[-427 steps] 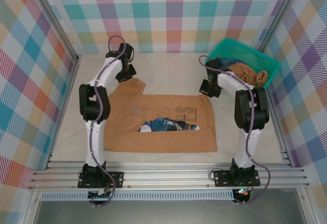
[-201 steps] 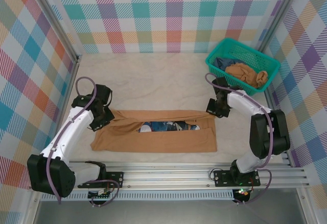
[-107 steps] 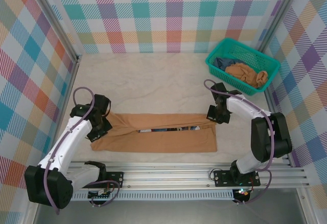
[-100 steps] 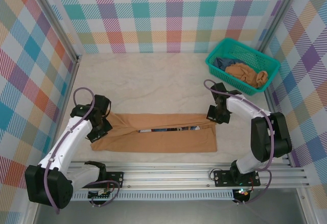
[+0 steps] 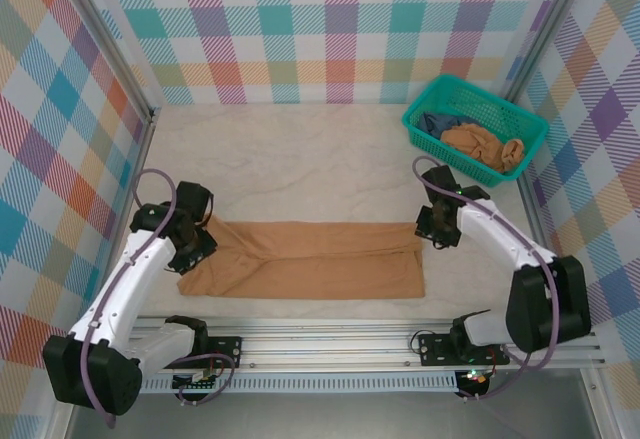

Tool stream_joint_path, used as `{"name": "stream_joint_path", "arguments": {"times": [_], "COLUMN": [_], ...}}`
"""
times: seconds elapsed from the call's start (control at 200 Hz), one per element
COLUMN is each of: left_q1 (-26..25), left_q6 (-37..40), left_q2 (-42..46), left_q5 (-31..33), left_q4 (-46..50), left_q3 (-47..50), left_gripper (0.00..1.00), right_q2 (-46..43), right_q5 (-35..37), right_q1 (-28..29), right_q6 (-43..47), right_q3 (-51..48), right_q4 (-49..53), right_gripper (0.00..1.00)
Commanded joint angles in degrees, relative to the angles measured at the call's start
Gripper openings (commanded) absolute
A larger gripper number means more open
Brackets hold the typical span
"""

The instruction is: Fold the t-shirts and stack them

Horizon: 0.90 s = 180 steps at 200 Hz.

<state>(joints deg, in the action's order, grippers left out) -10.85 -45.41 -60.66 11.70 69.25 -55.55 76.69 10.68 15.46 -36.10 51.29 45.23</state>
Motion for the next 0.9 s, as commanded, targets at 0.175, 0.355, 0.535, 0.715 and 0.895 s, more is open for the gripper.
{"name": "stream_joint_path", "arguments": {"times": [0.175,0.355,0.535,0.715,0.895], "left_q1": [6.12,10.42,13.63,16.53,16.78], "left_q6": [1.89,3.98,7.38,12.01,15.05], "left_q2": [-13.47,-23.56,-29.57,-29.00,-30.80], "left_q5": [-5.84,-9.99,-9.37,-13.86,-14.98], "left_q4": [-7.85,-14.99,-15.88,-19.38,-20.40], "left_q3": [-7.30,-9.79,-12.08,-10.58,-9.79], "left_gripper": [0.44,0.45,0.46,0.52,0.50], "right_q2": [7.20,13.09,11.63,5.88,10.37], "right_q5": [-9.93,-10.17,-10.46,-9.99,-9.38], "right_q1": [0.36,0.71,0.71,0.71,0.71], "right_q6": [-3.62,-4.44,-4.50,-5.11,-5.08], "right_q3": [2.06,3.87,0.47,-5.30,-5.23], "right_q4": [-6.05,-4.43,-1.10,-0.37,-0.86], "right_gripper": [0.27,0.22,0.08,0.08,0.08]}}
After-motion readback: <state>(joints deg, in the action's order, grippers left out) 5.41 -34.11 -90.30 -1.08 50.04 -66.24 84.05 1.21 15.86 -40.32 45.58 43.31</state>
